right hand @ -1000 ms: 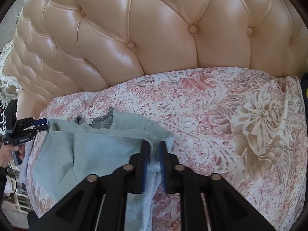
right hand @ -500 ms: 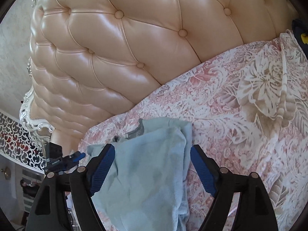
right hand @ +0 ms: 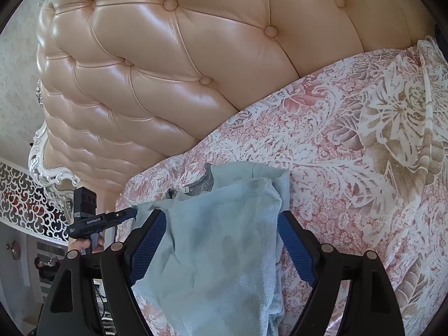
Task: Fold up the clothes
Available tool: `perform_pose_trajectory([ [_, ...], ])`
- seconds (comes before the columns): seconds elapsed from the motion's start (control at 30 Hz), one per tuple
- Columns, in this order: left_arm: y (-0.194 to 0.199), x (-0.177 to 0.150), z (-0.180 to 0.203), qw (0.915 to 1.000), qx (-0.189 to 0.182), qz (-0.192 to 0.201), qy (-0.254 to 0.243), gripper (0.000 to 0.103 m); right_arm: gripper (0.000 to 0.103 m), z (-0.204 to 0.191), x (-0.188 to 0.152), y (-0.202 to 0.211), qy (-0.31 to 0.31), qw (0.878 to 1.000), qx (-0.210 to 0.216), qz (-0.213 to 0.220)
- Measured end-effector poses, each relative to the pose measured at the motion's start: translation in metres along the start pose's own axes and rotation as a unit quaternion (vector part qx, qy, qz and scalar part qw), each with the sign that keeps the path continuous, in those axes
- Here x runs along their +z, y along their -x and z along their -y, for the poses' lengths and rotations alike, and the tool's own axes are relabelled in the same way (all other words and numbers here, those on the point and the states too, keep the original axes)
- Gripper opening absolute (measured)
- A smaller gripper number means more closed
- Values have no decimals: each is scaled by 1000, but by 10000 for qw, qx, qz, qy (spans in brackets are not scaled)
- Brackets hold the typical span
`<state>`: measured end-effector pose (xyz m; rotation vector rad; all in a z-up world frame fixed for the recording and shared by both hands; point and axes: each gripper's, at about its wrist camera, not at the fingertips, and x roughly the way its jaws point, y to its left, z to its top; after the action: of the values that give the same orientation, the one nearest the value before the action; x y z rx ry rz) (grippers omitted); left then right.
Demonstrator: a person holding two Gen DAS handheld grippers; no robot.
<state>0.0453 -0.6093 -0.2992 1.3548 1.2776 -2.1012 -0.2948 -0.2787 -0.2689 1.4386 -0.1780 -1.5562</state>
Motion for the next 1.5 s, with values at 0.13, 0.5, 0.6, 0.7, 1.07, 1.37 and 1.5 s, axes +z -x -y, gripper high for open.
perform_pose_trajectory([
  [0.13,-7,-4,14,9989,290,-29,-373,36,83,-2,1,-4,198,9992,-334,-25],
  [0.5,14,-9,17,9968,433,319,-586,3,92,-3,23,-3,372,9964,-755,-69],
  [0.6,15,-8,13,9976,356,341,-494,3,101,-4,27,-11,472,9966,-602,-304],
  [0.7,13,-7,9,9982,321,331,-378,3,101,-6,27,-20,512,9969,-387,-457],
  [1.07,10,-10,4,9986,287,316,-315,3,45,-10,17,-45,918,9883,-816,-901],
  [1.37,28,-10,2,9982,96,564,-187,3,3,-14,22,-35,1155,9823,-1323,-657],
  [1.5,43,-3,-1,9970,-46,769,-82,3,3,-21,35,-11,997,9871,-1249,-129],
])
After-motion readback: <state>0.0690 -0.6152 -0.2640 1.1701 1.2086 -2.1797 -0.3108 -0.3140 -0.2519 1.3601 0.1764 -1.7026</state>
